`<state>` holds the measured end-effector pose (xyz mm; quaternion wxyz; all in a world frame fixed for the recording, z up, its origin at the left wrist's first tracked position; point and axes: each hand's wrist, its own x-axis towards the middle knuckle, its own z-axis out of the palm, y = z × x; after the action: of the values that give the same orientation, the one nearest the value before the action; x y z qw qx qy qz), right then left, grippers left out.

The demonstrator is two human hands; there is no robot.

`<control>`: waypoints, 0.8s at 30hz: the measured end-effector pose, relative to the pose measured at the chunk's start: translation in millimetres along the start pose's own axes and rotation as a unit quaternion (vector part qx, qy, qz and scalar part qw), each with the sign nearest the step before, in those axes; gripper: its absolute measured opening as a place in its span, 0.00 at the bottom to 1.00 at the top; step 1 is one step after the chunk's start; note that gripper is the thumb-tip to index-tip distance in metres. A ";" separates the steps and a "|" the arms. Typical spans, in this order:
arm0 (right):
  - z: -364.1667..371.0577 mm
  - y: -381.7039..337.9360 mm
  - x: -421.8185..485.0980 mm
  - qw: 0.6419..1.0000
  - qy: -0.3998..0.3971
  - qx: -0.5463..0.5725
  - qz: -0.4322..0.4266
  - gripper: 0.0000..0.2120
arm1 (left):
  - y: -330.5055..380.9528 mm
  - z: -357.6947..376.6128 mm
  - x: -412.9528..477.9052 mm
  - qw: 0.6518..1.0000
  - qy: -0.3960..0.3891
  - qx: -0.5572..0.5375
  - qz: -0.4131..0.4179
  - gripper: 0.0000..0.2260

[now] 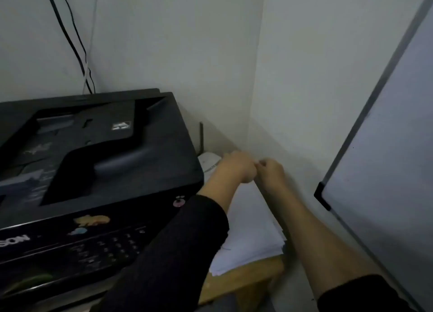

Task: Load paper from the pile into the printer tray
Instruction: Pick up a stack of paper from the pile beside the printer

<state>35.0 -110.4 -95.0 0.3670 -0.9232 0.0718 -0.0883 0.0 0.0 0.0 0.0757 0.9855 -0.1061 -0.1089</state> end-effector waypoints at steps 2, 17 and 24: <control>14.3 28.2 5.3 0.998 -0.062 0.011 0.027 0.19 | 4.3 27.4 10.6 0.999 -0.029 -0.015 -0.023 0.16; 92.1 56.5 -26.0 0.930 -0.186 -0.179 0.263 0.25 | -54.7 173.3 27.3 0.961 -0.203 -0.021 -0.185 0.27; 88.7 48.4 -37.2 0.962 -0.092 -0.167 0.195 0.23 | -54.4 178.6 30.5 0.964 -0.197 0.005 -0.181 0.27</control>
<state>14.5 -79.0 -195.9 0.2223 -0.9437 0.2302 0.0836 -1.6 23.1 -187.8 0.0274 0.9476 0.0604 -0.3126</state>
